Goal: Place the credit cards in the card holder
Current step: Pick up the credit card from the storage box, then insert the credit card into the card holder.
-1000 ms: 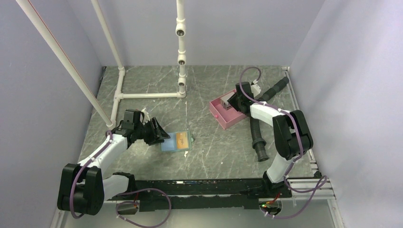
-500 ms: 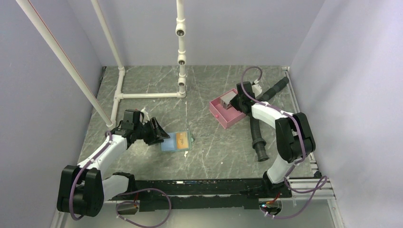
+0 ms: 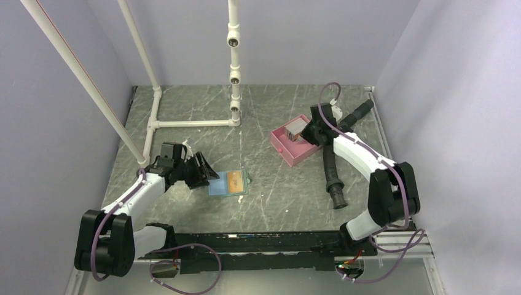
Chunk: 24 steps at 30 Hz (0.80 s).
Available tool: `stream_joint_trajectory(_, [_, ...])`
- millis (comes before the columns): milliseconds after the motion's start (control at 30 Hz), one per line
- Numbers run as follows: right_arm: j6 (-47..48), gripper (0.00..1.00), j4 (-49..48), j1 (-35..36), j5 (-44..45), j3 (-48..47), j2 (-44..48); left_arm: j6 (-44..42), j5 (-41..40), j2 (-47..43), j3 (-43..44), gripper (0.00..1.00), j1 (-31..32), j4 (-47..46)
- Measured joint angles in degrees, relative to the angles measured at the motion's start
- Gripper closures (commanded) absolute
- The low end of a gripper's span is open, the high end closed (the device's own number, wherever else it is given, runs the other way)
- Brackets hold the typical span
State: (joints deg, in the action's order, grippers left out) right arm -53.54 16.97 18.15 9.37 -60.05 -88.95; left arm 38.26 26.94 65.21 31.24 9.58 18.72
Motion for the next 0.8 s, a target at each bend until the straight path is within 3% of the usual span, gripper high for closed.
stream_joint_trajectory(100, [6.8, 1.00, 1.1, 1.9, -3.2, 0.1, 3.9, 0.1, -0.5, 1.5, -0.1, 0.42, 0.0, -0.5])
stream_joint_trajectory(233, [17.3, 1.00, -2.0, 10.5, -16.0, -1.2, 5.7, 0.1, -1.2, 4.4, -0.5, 0.49, 0.0, -1.6])
stream_joint_trajectory(367, [20.9, 1.00, -9.2, 20.5, -34.9, -5.3, -4.0, 0.2, -2.4, 7.0, -0.8, 0.54, 0.0, -1.6])
stream_joint_trajectory(467, [20.4, 1.00, -12.4, 24.0, -44.3, -5.3, -12.4, 0.3, -3.6, 7.9, -0.9, 0.58, 0.0, -1.5])
stream_joint_trajectory(600, [18.1, 1.00, -14.4, 23.9, -49.9, -3.7, -18.8, 0.4, -4.6, 7.9, -1.4, 0.61, 0.0, -1.7])
stream_joint_trajectory(800, [14.6, 1.00, -18.8, 23.6, -51.8, -2.5, -20.2, 0.6, -5.0, 8.2, -1.7, 0.65, 0.0, -2.2])
